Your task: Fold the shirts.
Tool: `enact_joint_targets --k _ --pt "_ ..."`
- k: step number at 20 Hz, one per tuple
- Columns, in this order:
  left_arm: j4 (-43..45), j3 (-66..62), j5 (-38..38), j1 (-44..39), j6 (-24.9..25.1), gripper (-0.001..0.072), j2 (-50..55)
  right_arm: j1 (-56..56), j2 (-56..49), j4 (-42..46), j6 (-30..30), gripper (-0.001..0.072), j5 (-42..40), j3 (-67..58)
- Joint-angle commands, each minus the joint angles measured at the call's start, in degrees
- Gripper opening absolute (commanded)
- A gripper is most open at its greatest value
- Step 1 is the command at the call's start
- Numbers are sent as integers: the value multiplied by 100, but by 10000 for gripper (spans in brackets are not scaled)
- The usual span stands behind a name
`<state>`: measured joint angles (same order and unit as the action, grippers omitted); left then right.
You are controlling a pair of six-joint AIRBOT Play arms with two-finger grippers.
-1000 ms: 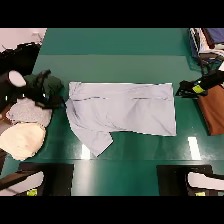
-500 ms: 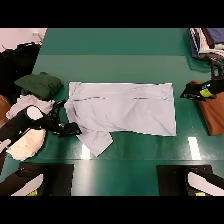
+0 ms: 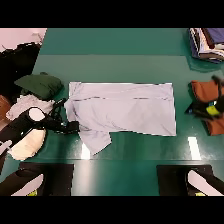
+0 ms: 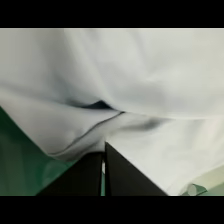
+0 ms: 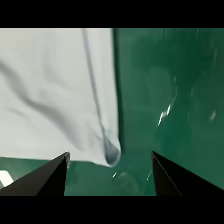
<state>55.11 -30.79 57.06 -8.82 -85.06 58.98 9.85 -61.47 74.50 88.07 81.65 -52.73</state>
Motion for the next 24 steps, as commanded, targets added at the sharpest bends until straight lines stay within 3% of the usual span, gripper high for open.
enact_joint_targets --k 1,5,9,12,13,17,22,24 --pt "-28 -186 151 -7 107 20 -7 667 179 -439 -31 593 -195 1443" --pt "-28 -219 155 -7 105 20 -7 695 179 -1460 -396 554 -1064 2472" --pt "-28 -219 203 -7 105 20 -7 216 179 -1488 -409 534 -1617 2505" --pt "4 -221 297 -7 116 19 -15 44 181 -1445 -411 105 -1600 2205" --pt "66 -243 411 -7 136 19 -79 46 181 -1434 -415 29 -1440 2094" --pt "393 -264 890 -7 -125 18 -1047 50 389 -855 -413 11 -509 1659" --pt "444 -282 2260 -7 -459 19 -2225 116 1709 17 -210 11 610 1593" --pt "450 -494 2553 -7 -503 19 -2275 260 2131 -7 -190 11 695 1593"
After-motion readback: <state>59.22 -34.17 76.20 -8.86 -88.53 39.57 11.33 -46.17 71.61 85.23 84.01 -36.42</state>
